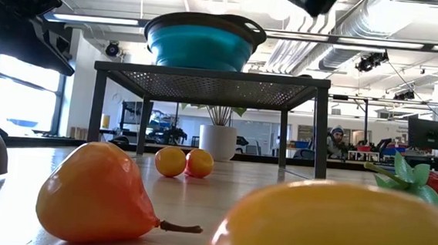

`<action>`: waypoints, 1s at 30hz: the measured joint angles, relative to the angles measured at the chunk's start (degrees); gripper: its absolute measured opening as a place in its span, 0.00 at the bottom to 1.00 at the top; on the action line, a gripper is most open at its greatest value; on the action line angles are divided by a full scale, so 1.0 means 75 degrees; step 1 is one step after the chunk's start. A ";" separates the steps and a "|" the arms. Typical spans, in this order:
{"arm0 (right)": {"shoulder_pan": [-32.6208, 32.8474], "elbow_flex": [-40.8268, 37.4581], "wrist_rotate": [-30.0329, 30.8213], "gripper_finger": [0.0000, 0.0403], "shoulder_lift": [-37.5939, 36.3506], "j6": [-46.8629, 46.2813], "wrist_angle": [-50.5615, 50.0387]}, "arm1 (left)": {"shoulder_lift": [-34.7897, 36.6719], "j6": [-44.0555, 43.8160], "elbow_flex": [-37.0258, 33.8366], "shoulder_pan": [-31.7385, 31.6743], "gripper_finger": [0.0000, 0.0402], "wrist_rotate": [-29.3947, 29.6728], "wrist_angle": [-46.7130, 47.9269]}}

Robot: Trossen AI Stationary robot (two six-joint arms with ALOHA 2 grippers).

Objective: Pick & Place Fruit
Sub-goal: Put the strawberry into the blue strainer bowl on the shelf

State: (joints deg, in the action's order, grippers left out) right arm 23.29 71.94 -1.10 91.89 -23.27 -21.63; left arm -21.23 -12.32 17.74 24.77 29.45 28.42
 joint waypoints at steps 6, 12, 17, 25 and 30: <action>-0.0003 0.0000 -0.0593 0.32 0.0398 -0.0155 -0.0219 | 0.0000 0.0000 0.0000 0.0000 0.05 0.0017 0.0000; -0.0003 0.0000 -0.0923 0.32 0.0809 -0.0497 -0.0429 | -0.0003 0.0003 0.0000 0.0000 0.05 0.0027 0.0003; 0.0015 0.0000 -0.1120 0.32 0.1164 -0.0882 -0.0829 | -0.0003 0.0003 0.0000 0.0000 0.05 0.0035 0.0009; 0.0181 0.0000 -0.1576 0.32 0.1772 -0.1016 -0.0854 | 0.0000 0.0003 0.0000 0.0000 0.05 0.0035 0.0020; 0.0371 0.0000 -0.1371 0.32 0.1989 -0.1088 -0.0826 | -0.0002 0.0003 0.0000 0.0000 0.05 0.0032 0.0022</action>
State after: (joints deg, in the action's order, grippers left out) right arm 26.07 71.94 -11.38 106.81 -31.42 -27.83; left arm -21.25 -12.29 17.74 24.77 29.69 28.59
